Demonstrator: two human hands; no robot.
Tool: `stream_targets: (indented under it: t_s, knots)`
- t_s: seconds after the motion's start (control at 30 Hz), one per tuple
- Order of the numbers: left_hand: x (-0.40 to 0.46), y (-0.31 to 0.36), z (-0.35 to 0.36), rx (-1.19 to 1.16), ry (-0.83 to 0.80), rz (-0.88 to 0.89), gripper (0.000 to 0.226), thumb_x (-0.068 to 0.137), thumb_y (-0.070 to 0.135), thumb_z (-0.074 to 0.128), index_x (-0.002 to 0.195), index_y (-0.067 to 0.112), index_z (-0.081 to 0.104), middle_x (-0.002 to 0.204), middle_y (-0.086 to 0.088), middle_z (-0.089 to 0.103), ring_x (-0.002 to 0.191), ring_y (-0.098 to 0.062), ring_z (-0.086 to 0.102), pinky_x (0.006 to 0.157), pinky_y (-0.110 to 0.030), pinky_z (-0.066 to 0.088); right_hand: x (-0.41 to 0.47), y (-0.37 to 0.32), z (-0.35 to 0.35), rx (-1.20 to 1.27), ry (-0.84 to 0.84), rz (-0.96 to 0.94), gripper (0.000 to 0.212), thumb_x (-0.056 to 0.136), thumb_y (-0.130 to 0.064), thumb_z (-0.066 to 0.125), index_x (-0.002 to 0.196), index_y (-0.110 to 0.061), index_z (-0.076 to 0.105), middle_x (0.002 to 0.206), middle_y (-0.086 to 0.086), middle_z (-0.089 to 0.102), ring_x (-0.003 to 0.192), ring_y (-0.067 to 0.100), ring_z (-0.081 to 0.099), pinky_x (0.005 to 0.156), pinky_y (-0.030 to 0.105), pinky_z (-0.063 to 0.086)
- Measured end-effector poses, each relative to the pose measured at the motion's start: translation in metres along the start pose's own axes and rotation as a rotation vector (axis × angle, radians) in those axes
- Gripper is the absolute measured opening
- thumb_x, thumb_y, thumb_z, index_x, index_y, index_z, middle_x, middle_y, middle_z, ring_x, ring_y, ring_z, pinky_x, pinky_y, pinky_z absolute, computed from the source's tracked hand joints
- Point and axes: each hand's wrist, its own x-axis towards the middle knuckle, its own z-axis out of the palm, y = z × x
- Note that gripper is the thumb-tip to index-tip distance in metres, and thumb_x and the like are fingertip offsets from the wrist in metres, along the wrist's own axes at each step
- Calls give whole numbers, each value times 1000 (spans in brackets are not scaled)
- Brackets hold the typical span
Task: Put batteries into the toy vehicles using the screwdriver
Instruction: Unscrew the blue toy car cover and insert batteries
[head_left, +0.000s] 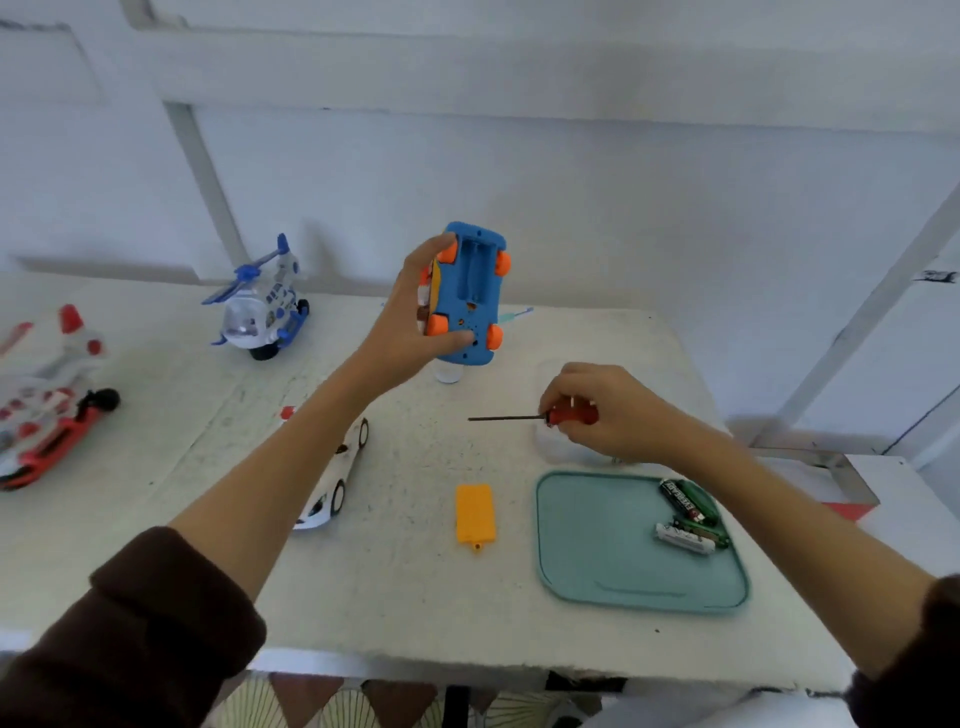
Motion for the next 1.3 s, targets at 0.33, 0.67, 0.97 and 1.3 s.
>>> stream_targets:
  t_s: [0.33,0.67,0.97,1.3]
  knots:
    - [-64,-19,-28,75,189,-146,84,74,10,70,144,20,25,136,18,28,114,18,44,84,-14,50,40,-31,82,-133,-166,-69,20,88,-9,53,106,-12,61,106,3,58,99,17,49,84,29,43]
    - [-90,-20,-30,32,208,-209,84,74,12,70,142,28,24,144,8,29,120,3,49,87,-28,55,45,-27,100,-208,-104,-89,23,88,-12,54,110,-11,61,109,6,52,102,21,47,76,28,41]
    - [-76,-17,-3,-9,144,-142,82,76,10,69,142,25,22,137,23,27,120,12,43,88,-20,51,4,-28,75,-121,31,-92,28,82,-3,62,109,-9,63,109,7,52,101,19,48,84,32,45]
    - [-49,-8,86,-213,-34,-74,83,75,13,71,142,33,24,147,3,31,130,-12,44,94,-42,53,-120,26,28,-157,106,229,24,74,-8,74,97,-8,69,91,-5,46,83,17,49,70,40,48]
